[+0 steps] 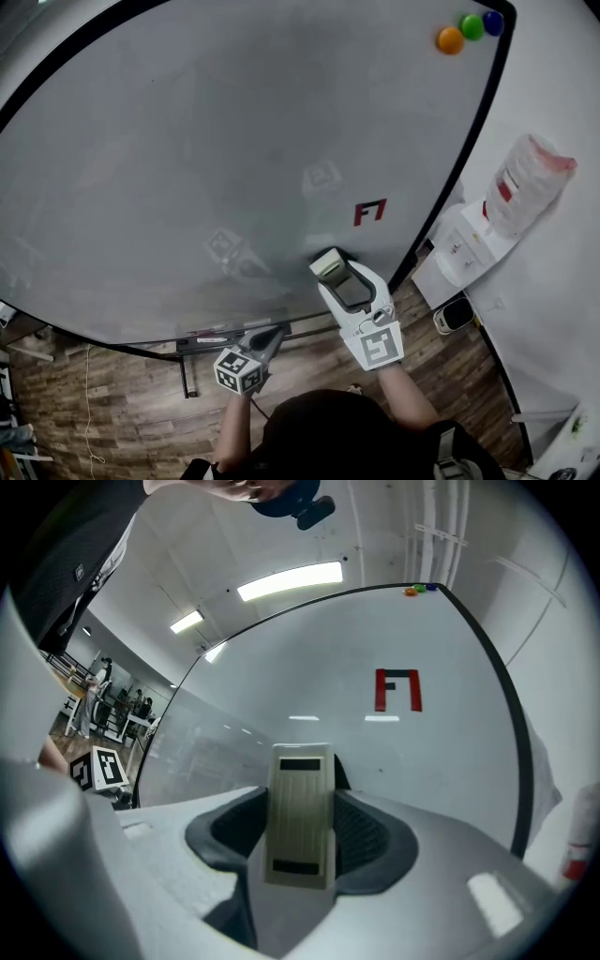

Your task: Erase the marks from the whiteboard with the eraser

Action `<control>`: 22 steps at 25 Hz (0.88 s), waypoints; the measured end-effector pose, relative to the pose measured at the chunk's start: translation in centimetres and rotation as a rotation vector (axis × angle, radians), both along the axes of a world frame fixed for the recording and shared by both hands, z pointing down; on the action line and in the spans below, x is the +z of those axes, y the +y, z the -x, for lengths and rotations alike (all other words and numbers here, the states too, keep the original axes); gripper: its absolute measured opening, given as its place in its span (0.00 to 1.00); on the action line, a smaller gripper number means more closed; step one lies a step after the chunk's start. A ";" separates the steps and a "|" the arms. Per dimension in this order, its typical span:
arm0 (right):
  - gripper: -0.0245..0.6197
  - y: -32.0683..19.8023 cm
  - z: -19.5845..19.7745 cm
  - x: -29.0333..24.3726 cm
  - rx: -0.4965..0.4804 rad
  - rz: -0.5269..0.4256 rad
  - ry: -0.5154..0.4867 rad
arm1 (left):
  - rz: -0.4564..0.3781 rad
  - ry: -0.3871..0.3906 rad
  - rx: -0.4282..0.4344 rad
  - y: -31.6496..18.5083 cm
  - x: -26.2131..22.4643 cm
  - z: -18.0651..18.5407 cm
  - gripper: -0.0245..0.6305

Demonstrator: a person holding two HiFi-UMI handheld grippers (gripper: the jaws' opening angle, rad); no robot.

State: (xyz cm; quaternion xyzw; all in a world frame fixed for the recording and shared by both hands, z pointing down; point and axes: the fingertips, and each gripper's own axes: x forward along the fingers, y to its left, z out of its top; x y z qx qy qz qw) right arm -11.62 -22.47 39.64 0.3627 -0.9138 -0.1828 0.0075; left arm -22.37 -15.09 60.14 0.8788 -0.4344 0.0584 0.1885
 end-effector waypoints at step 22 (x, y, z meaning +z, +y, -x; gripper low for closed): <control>0.39 -4.3 -11.4 1.0 0.145 0.043 -0.084 | 0.016 -0.009 -0.015 -0.3 0.4 -3.7 0.06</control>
